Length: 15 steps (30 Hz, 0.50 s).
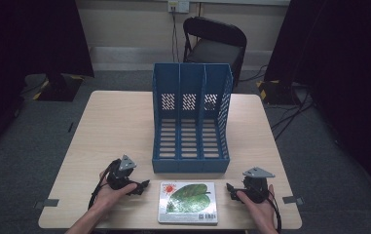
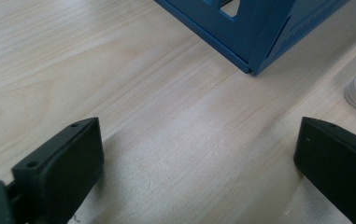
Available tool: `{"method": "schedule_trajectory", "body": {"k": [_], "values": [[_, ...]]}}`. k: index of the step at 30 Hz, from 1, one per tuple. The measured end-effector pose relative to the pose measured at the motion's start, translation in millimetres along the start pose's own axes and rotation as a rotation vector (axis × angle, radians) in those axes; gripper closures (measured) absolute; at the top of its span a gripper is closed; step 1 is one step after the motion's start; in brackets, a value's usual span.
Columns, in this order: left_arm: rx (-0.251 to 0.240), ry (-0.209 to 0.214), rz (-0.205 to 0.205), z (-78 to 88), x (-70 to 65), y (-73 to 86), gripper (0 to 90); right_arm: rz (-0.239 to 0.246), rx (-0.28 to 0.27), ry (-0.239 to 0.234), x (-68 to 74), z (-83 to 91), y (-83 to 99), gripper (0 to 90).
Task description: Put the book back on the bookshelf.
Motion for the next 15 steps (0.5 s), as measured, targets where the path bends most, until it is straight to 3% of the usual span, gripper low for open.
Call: {"method": "schedule_trajectory", "body": {"k": [6, 9, 12, 15], "values": [[0.012, -0.003, 0.016, 5.8, 1.0, -0.8, 17.6, -0.011, -0.003, 0.008, 0.2, 0.3, 0.1, 9.7], [0.011, 0.028, 0.021, 9.2, -2.1, -1.8, 18.3, -0.040, -0.005, 0.002, 1.5, 4.0, -2.6, 21.4], [-0.030, 0.059, 0.006, 16.7, -8.3, -7.2, 20.2, -0.039, -0.005, -0.013, 3.1, 4.5, -4.5, 16.5], [-0.042, 0.090, -0.006, 22.1, -15.7, -10.9, 22.9, -0.015, -0.036, -0.048, 10.7, 6.8, -9.9, 19.9]]}}
Point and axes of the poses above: each handheld gripper's, and its own axes: z roughly backward along the jaws, y roughly out of its underside, x roughly to its left, the point moved 6 cm from there along -z, roughly forward along the jaws, and after that the axes turned 14 degrees about -y, right-handed, at the moved point
